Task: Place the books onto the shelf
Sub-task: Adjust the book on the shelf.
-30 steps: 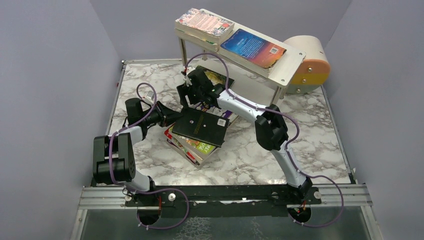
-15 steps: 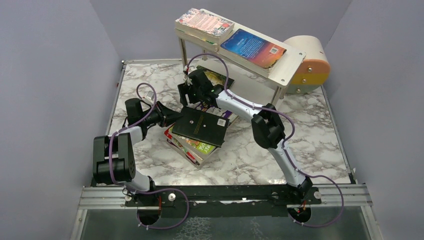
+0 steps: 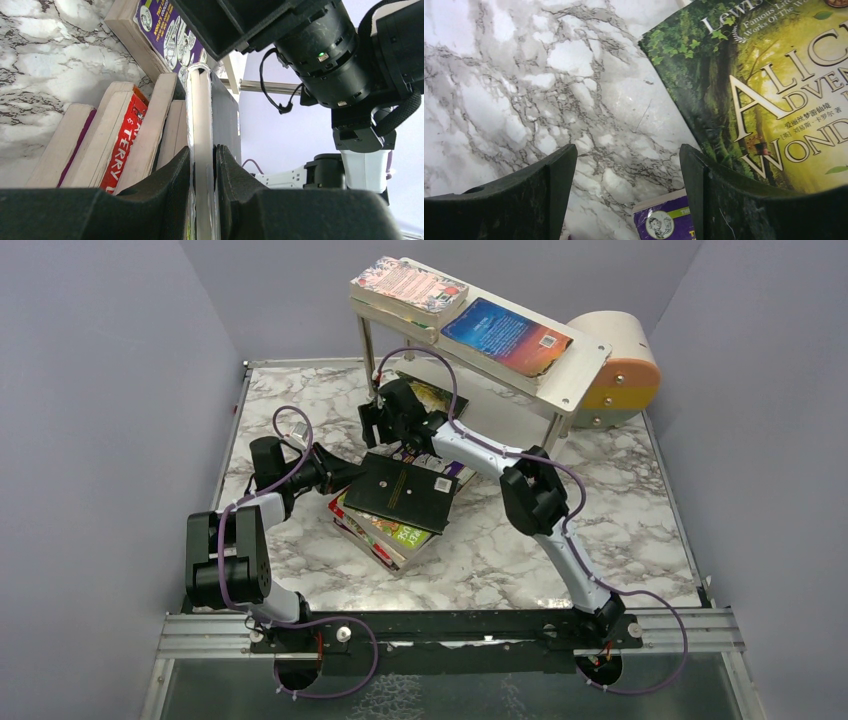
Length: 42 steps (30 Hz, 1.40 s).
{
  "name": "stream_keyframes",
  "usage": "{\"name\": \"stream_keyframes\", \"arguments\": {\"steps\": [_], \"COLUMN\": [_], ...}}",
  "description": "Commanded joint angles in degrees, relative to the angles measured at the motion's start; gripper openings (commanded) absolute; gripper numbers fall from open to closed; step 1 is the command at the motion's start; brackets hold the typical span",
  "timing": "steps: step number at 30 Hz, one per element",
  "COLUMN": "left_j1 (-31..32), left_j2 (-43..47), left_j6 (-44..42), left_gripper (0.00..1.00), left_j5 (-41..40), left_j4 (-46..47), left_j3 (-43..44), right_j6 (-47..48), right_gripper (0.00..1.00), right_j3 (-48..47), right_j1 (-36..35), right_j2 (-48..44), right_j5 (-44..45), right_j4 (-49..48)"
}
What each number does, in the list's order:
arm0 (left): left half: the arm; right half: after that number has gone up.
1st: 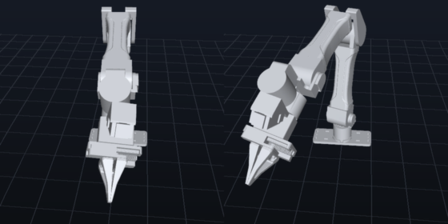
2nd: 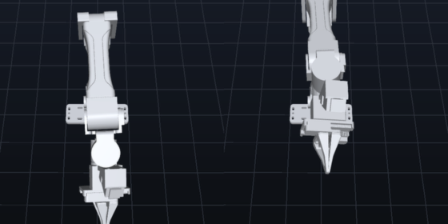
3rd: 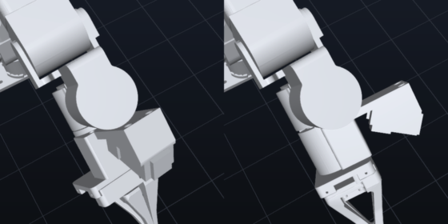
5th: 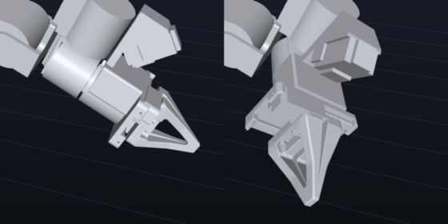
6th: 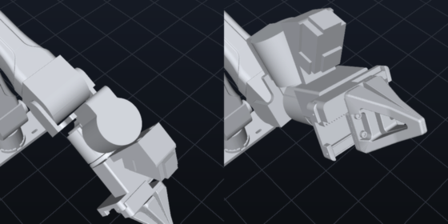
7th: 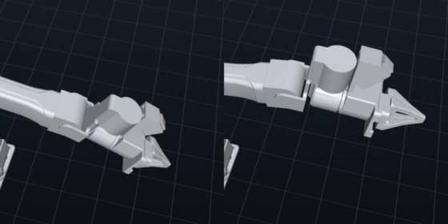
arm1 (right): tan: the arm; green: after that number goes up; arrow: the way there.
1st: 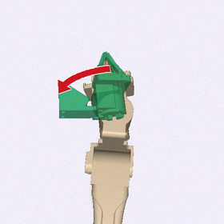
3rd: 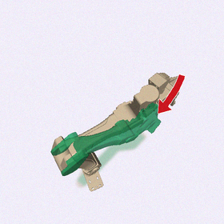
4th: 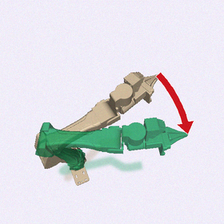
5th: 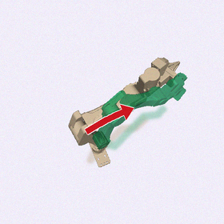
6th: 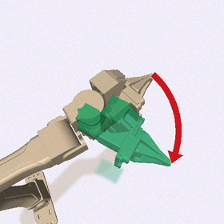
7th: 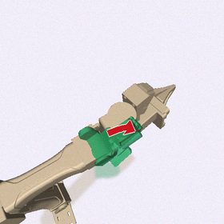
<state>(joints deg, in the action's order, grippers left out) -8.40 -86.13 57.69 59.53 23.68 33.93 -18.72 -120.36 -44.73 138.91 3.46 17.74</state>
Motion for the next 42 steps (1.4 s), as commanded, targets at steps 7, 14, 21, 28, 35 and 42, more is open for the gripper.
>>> {"name": "stream_keyframes", "arguments": {"steps": [7, 14, 21, 28, 35, 42], "left_j1": [-0.58, -0.67, -0.71, -0.70, -0.74, -0.89], "left_j2": [1.06, 0.96, 0.96, 0.96, 0.96, 1.06], "left_j6": [-2.77, -2.74, -2.68, -2.67, -2.67, -2.67], "left_gripper": [0.00, 0.00, 0.00, 0.00, 0.00, 0.00], "left_j5": [2.09, 2.04, 2.00, 2.00, 2.03, 1.91], "left_j4": [-0.57, -0.62, -0.65, -0.65, -0.65, -0.65], "left_j3": [-1.29, -1.16, -1.11, -1.06, -1.06, -1.15], "right_j6": [-2.38, -2.29, -2.14, -1.99, -1.93, -2.01], "right_gripper": [0.74, 0.74, 0.74, 0.74, 0.74, 0.74], "right_j3": [2.53, 2.50, 2.87, 3.54, 3.07, 3.64], "right_j1": [3.15, 3.33, 3.75, 3.86, 4.11, 4.13], "right_j2": [0.90, 1.25, 1.19, 1.02, 1.23, 0.99], "right_j5": [4.62, 4.55, 4.61, 4.79, 4.80, 3.80], "right_j4": [-8.20, -8.88, -9.16, -9.60, -9.65, -9.87]}}
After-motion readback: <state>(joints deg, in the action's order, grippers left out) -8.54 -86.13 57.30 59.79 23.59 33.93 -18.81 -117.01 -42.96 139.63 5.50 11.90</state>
